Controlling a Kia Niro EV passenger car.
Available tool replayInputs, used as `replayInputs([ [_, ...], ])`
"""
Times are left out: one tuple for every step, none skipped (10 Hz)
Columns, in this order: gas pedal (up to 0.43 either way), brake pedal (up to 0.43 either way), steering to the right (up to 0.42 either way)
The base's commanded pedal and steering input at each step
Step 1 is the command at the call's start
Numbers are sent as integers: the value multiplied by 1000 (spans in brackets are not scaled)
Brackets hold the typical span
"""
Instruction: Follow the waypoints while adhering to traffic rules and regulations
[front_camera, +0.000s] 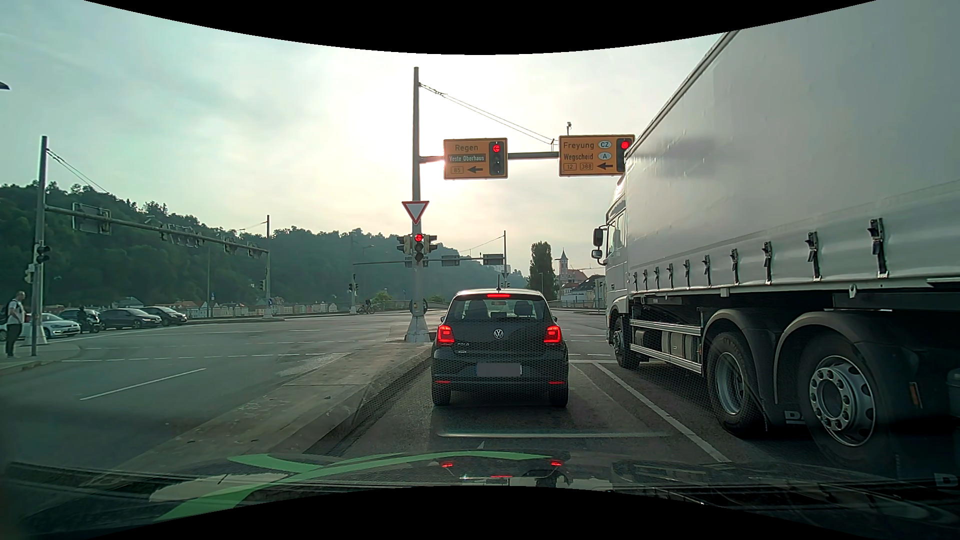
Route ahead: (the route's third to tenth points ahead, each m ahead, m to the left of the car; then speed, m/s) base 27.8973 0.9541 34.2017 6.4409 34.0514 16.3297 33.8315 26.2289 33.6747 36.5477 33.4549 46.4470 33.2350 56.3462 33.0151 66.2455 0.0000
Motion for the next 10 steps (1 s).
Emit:
replayInputs([
  [0,299,3],
  [0,299,3],
  [0,299,2],
  [0,299,2],
  [0,299,3],
  [0,299,2],
  [0,299,2],
  [0,299,3],
  [0,299,2],
  [0,299,2],
])
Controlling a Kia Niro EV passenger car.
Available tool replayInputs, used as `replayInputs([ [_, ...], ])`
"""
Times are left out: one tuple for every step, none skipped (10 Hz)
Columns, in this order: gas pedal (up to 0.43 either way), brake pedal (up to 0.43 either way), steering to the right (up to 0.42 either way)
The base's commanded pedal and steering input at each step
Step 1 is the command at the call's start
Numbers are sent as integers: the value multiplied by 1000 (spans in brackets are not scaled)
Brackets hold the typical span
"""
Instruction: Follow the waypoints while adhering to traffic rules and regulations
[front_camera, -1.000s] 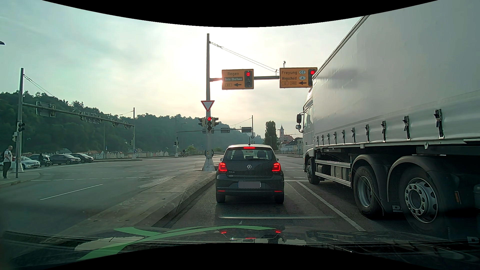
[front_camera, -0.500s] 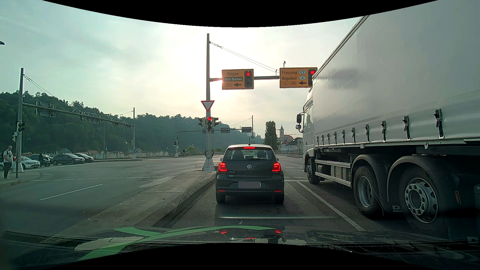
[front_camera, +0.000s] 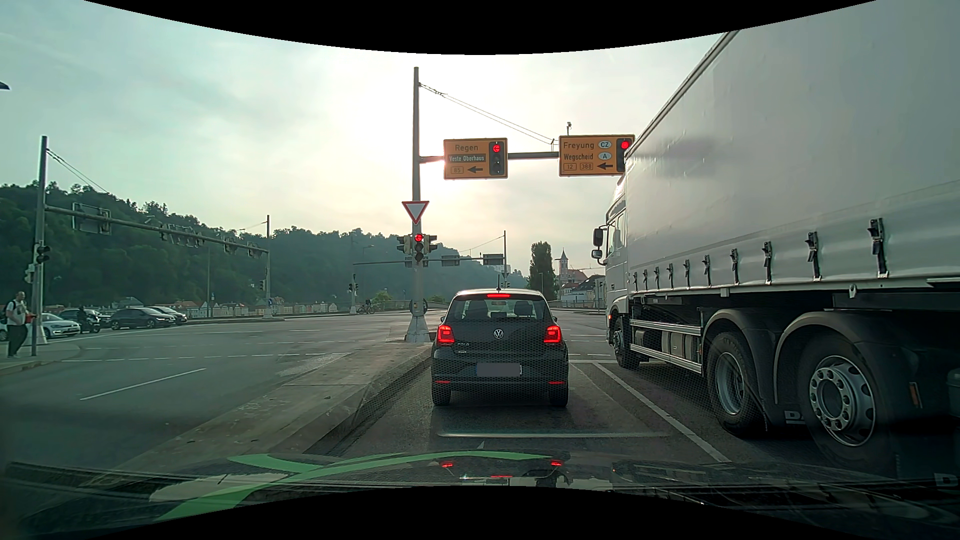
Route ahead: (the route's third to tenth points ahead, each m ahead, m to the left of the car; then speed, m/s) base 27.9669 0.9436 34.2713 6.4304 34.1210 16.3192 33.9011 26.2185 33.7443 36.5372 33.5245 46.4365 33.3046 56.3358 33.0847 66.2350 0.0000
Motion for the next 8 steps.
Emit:
replayInputs([
  [0,299,3],
  [0,299,3],
  [0,299,2],
  [0,299,2],
  [0,299,2],
  [0,299,3],
  [0,299,2],
  [0,299,2],
])
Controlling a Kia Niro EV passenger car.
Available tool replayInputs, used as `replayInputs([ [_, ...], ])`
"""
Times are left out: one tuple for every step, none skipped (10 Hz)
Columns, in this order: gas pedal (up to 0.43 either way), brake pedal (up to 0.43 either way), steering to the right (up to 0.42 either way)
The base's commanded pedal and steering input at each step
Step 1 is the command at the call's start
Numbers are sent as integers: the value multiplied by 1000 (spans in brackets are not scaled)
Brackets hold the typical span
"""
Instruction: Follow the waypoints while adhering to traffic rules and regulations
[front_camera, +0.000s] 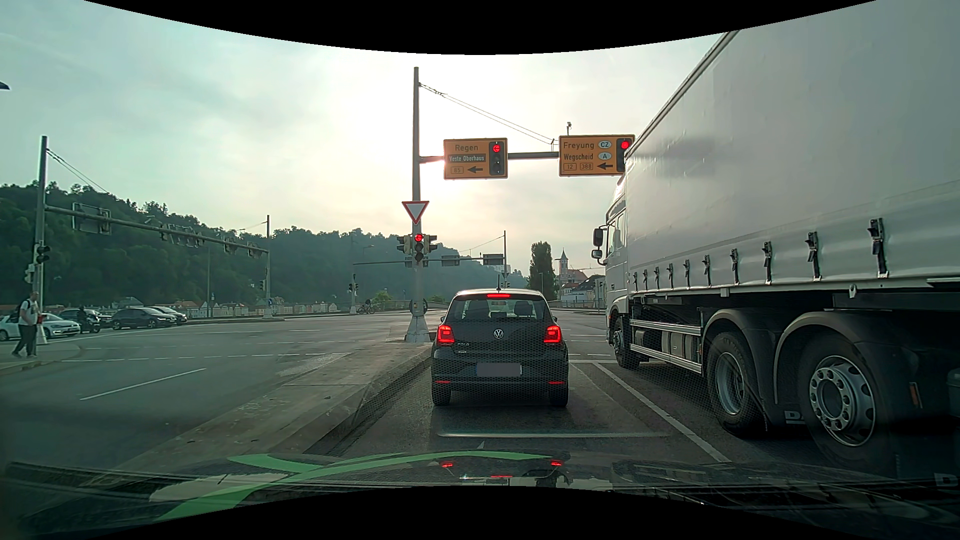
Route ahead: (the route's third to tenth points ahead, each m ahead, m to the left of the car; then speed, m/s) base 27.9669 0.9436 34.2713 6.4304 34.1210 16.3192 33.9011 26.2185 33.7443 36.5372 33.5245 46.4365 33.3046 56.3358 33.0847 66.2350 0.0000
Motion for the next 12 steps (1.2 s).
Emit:
replayInputs([
  [0,299,2],
  [0,299,2],
  [0,299,2],
  [0,305,2],
  [0,299,2],
  [0,299,2],
  [0,299,2],
  [0,299,2],
  [0,305,2],
  [0,299,2],
  [0,305,2],
  [0,299,2],
])
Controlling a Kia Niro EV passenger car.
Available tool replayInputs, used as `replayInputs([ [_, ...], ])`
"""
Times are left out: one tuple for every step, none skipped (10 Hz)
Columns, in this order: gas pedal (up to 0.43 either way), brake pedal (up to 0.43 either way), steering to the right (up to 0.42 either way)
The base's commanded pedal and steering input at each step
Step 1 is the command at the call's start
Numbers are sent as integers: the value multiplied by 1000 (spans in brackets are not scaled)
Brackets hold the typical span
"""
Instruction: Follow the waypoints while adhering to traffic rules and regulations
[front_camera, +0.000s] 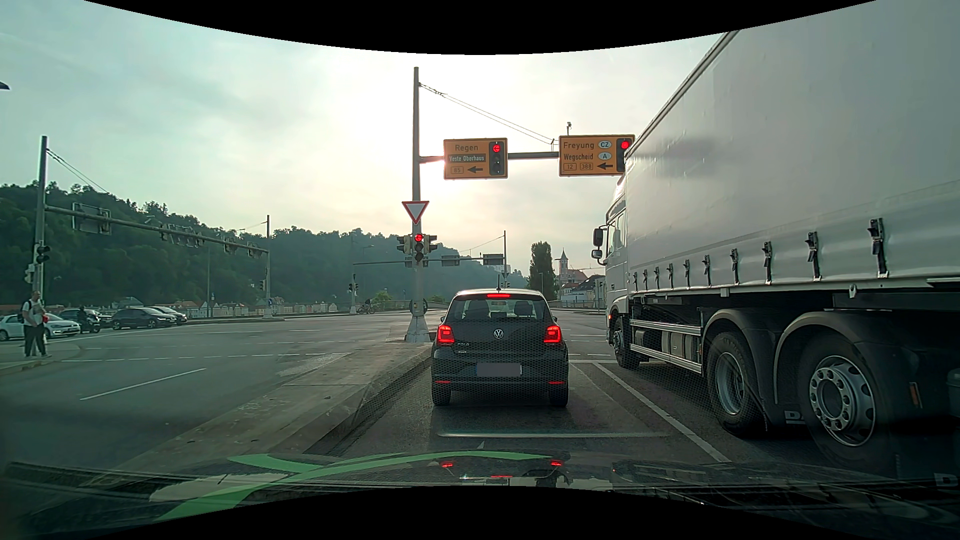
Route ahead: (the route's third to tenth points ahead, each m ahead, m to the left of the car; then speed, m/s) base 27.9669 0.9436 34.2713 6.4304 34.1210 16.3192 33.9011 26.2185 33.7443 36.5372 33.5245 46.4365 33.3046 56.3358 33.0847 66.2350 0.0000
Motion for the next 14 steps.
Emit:
replayInputs([
  [0,305,2],
  [0,299,2],
  [0,305,2],
  [0,305,2],
  [0,305,2],
  [0,305,2],
  [0,305,2],
  [0,299,2],
  [0,299,2],
  [0,299,2],
  [0,305,2],
  [0,305,2],
  [0,305,2],
  [0,299,2],
])
